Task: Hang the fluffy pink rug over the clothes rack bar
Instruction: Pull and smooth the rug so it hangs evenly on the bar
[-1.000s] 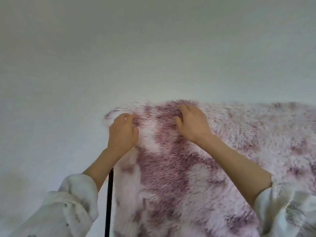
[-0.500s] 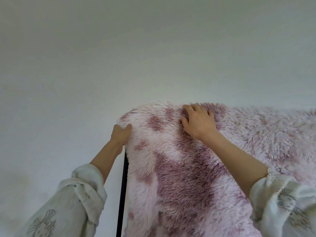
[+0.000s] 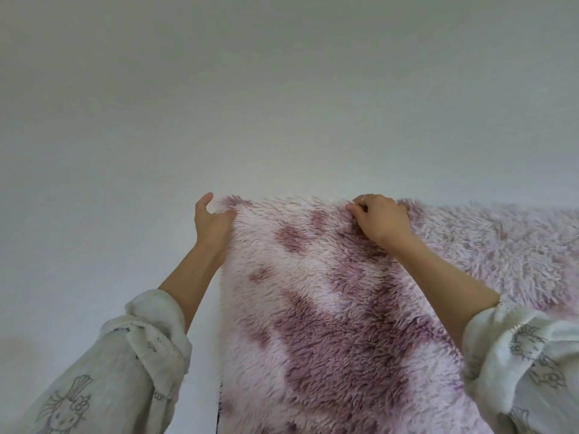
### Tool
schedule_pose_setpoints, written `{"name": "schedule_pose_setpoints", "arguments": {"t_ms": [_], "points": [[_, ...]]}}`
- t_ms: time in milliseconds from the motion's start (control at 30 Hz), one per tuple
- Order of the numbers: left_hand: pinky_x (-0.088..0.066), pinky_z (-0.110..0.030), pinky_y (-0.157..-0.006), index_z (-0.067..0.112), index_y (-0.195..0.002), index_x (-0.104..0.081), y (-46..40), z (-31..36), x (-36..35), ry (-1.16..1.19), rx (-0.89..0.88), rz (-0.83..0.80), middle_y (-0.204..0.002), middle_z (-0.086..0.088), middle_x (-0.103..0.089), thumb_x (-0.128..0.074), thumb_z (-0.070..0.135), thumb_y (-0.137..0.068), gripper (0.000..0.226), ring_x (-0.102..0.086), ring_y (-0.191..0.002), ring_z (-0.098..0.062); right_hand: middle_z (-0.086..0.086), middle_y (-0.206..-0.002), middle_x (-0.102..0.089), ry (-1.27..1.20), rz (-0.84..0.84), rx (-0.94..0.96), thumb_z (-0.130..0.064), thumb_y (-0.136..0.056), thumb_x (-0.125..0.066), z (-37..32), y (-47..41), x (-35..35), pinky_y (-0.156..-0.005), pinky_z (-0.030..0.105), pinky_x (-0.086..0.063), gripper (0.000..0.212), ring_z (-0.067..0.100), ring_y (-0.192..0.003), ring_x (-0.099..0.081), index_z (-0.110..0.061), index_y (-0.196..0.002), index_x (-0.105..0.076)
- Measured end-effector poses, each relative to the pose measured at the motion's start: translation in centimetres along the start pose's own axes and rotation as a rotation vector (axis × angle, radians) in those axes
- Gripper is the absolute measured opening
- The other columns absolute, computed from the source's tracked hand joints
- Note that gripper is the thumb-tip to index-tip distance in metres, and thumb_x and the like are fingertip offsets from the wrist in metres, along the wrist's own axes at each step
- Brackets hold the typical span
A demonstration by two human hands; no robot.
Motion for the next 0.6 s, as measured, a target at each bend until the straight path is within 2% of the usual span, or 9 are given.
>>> {"name": "schedule_pose_setpoints", "arguments": {"t_ms": [33, 100, 133, 233, 300, 433, 500, 600], "points": [[-0.051, -0.036, -0.088, 0.025, -0.137, -0.036, -0.1, 0.2, -0.2, 0.004, -0.005, -0.005, -0.118, -0.009, -0.047, -0.055, 0.001, -0.085, 0.061, -0.057, -0.098, -0.024, 0.011, -0.079, -0.063, -0.029, 0.027, -0.010, -0.031, -0.097, -0.044, 0.0, -0.1, 0.1, -0.073, 0.034, -0.040, 0.033, 0.034, -0.091, -0.063, -0.015, -0.072, -0.058], [-0.050, -0.040, -0.095, 0.027, -0.135, -0.038, -0.2, 0.6, -0.8, 0.002, -0.015, -0.013, -0.125, -0.012, -0.046, -0.055, 0.001, -0.084, 0.060, -0.057, -0.106, -0.027, 0.011, -0.075, -0.062, -0.037, 0.057, -0.006, -0.028, -0.097, -0.045, 0.0, -0.3, 0.3, -0.065, 0.030, -0.037, 0.033, 0.034, -0.085, -0.063, -0.013, -0.070, -0.056], [-0.050, -0.040, -0.093, 0.027, -0.134, -0.039, -0.1, 0.7, -1.0, 0.008, -0.021, -0.013, -0.126, -0.012, -0.046, -0.054, 0.000, -0.084, 0.059, -0.058, -0.105, -0.027, 0.013, -0.079, -0.066, -0.032, 0.066, 0.001, -0.028, -0.097, -0.044, 0.0, -0.4, 0.3, -0.063, 0.030, -0.037, 0.032, 0.034, -0.085, -0.063, -0.011, -0.073, -0.059], [-0.050, -0.030, -0.071, 0.026, -0.134, -0.040, -0.2, 0.8, -1.7, 0.023, -0.038, -0.020, -0.120, -0.012, -0.047, -0.052, -0.001, -0.086, 0.057, -0.056, -0.092, -0.024, 0.017, -0.090, -0.069, -0.018, 0.109, -0.003, -0.027, -0.097, -0.044, 1.3, -0.5, 0.9, -0.062, 0.030, -0.037, 0.030, 0.035, -0.088, -0.062, -0.012, -0.077, -0.061], [-0.049, -0.028, -0.068, 0.026, -0.134, -0.040, -0.2, 0.9, -2.3, 0.016, -0.056, -0.031, -0.120, -0.011, -0.048, -0.053, 0.000, -0.087, 0.055, -0.055, -0.090, -0.023, 0.018, -0.091, -0.069, -0.022, 0.127, -0.028, -0.027, -0.096, -0.044, 2.8, -0.5, 1.5, -0.064, 0.030, -0.036, 0.029, 0.036, -0.091, -0.062, -0.014, -0.073, -0.056], [-0.049, -0.034, -0.080, 0.028, -0.131, -0.041, 0.6, 1.4, -5.2, -0.031, -0.095, -0.096, -0.126, -0.018, -0.052, -0.054, 0.005, -0.088, 0.051, -0.056, -0.093, -0.023, 0.012, -0.074, -0.055, -0.019, 0.110, -0.095, -0.028, -0.097, -0.044, 6.3, -0.2, 2.9, -0.063, 0.030, -0.035, 0.042, 0.036, -0.087, -0.062, -0.020, -0.056, -0.042], [-0.048, -0.030, -0.082, 0.027, -0.132, -0.040, 1.0, 2.0, -7.1, -0.111, -0.159, -0.148, -0.127, -0.021, -0.051, -0.053, 0.007, -0.090, 0.049, -0.055, -0.098, -0.022, 0.012, -0.077, -0.057, 0.011, 0.111, -0.120, -0.028, -0.098, -0.043, 8.0, -0.1, 3.7, -0.063, 0.030, -0.036, 0.037, 0.035, -0.088, -0.061, -0.018, -0.063, -0.047], [-0.043, -0.029, -0.096, 0.024, -0.135, -0.038, 1.9, 2.7, -9.7, -0.292, -0.272, -0.187, -0.136, -0.014, -0.045, -0.051, 0.009, -0.093, 0.047, -0.048, -0.116, -0.021, 0.011, -0.075, -0.057, 0.058, 0.124, -0.143, -0.029, -0.098, -0.042, 10.8, 0.1, 4.6, -0.059, 0.029, -0.035, 0.033, 0.034, -0.084, -0.060, -0.017, -0.069, -0.048]]}}
Point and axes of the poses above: each hand's wrist, its own y-axis away from the middle knuckle, its own x-axis out of the back of the hand, z = x × y, the point moved 7 cm from there along -y, towards the middle knuckle
